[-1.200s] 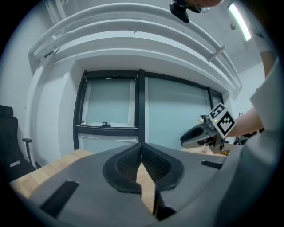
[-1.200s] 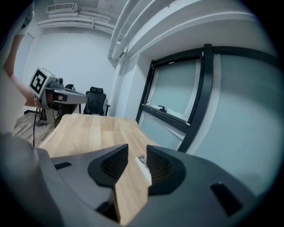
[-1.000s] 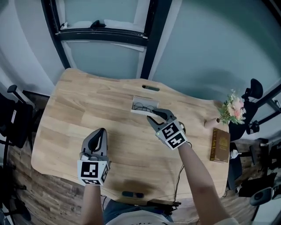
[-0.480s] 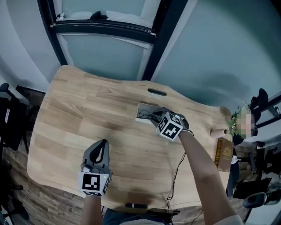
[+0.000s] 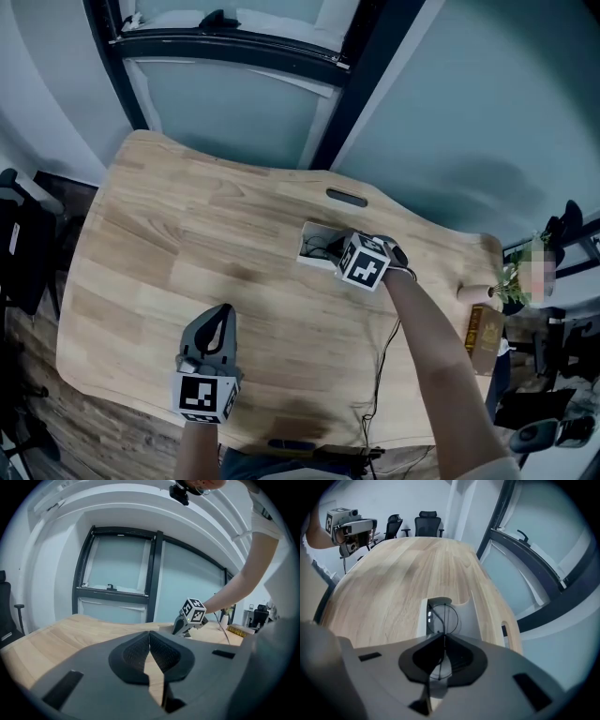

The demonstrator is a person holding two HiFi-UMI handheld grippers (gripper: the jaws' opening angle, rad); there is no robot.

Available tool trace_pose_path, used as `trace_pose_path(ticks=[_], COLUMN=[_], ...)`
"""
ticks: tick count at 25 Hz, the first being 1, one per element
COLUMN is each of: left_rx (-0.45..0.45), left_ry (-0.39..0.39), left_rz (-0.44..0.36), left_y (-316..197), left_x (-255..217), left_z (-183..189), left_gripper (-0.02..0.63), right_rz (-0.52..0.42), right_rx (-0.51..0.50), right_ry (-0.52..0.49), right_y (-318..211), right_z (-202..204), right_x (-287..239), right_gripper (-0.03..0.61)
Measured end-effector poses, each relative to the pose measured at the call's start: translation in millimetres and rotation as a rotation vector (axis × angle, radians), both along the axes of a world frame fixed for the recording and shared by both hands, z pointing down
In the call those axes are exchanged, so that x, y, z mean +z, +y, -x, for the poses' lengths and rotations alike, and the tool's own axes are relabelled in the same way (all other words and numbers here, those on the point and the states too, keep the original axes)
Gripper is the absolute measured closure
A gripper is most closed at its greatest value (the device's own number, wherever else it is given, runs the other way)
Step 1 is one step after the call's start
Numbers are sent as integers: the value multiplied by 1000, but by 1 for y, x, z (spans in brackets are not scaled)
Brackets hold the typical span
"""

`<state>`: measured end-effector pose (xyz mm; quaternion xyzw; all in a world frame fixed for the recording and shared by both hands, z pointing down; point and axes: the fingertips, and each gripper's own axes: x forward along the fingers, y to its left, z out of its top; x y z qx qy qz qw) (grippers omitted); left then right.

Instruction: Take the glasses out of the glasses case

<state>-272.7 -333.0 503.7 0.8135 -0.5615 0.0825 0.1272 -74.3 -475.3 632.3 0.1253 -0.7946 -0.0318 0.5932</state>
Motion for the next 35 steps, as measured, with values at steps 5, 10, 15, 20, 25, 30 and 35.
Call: trace_pose_path(ticks=[5, 10, 15, 20, 25, 30, 35], left_rx=[-4, -9, -13, -11, -1, 13, 39], left_ry=[-2, -10, -14, -18, -32, -39, -38], left_rz=[2, -12, -42, -74, -100, -119, -123], left_y=[2, 8, 17, 27, 36, 37, 33], left_x=[0, -9, -24, -40, -53, -62, -62], left_z=[0, -1, -3, -6, -11, -19, -39], left_gripper=[598, 598, 598, 598, 598, 598, 598], right_rz=[-13, -80, -179, -244, -265, -266, -257], right_rx=[-9, -6, 12, 34, 78, 157, 249], right_ry=[-7, -22, -38, -68, -110, -156, -166], right_y=[-1, -4, -9, -2, 10, 23, 38], right_z=[-2, -1, -1, -2, -9, -35, -84], right_x=[-4, -18, -48, -76, -96, -109, -108], right_gripper=[565, 566, 566, 568, 566, 566, 566])
